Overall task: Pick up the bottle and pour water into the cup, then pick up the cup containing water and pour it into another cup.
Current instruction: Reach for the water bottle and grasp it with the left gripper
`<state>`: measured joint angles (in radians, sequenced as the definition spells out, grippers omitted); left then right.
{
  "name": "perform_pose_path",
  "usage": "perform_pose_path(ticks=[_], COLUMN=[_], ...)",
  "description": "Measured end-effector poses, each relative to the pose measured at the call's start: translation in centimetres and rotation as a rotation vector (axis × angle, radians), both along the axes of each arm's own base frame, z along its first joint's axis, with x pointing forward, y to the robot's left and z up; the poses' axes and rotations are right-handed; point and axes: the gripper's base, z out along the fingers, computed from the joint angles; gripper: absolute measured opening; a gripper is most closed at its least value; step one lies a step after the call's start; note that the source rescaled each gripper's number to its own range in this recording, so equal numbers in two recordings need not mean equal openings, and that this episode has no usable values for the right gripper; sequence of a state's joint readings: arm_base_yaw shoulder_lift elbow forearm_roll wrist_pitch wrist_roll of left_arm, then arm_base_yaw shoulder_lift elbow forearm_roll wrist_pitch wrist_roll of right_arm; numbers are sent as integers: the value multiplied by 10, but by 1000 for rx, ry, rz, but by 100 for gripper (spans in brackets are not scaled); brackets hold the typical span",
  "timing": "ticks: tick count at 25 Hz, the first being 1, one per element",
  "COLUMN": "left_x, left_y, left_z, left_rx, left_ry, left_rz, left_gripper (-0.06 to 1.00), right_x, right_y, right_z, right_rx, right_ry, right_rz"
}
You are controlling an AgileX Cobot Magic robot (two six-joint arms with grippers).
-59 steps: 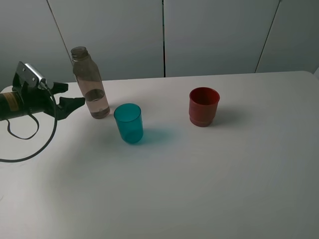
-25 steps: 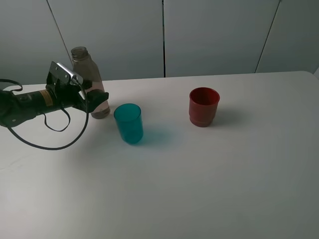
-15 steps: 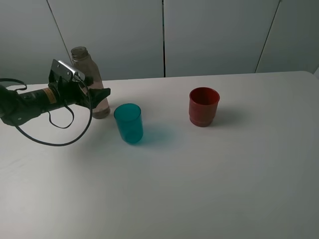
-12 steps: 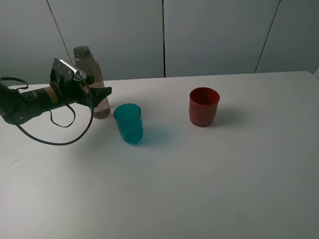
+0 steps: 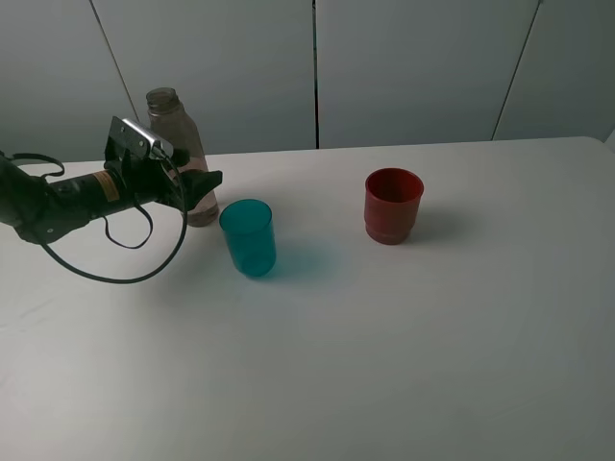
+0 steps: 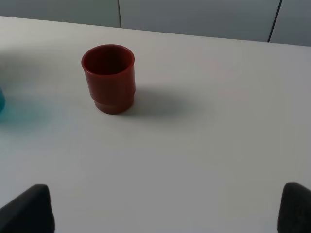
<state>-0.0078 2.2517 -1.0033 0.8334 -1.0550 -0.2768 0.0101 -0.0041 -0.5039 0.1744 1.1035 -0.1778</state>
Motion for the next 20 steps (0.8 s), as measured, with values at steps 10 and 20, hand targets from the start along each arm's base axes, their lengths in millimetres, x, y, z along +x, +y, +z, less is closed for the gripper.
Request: perform_pose_path(ticks=[10,20], left_x=[0,0], left_y=[-1,-1], left_z=[4,5], left_rx=[-33,-39], left_ry=[-31,-35], left_rz=[-10,-10], left_gripper=[100,100], right_x=[0,0], right_y=[0,0], right_z=[0,0], right_rx=[0,0], right_ry=[0,0], right_rz=[0,0])
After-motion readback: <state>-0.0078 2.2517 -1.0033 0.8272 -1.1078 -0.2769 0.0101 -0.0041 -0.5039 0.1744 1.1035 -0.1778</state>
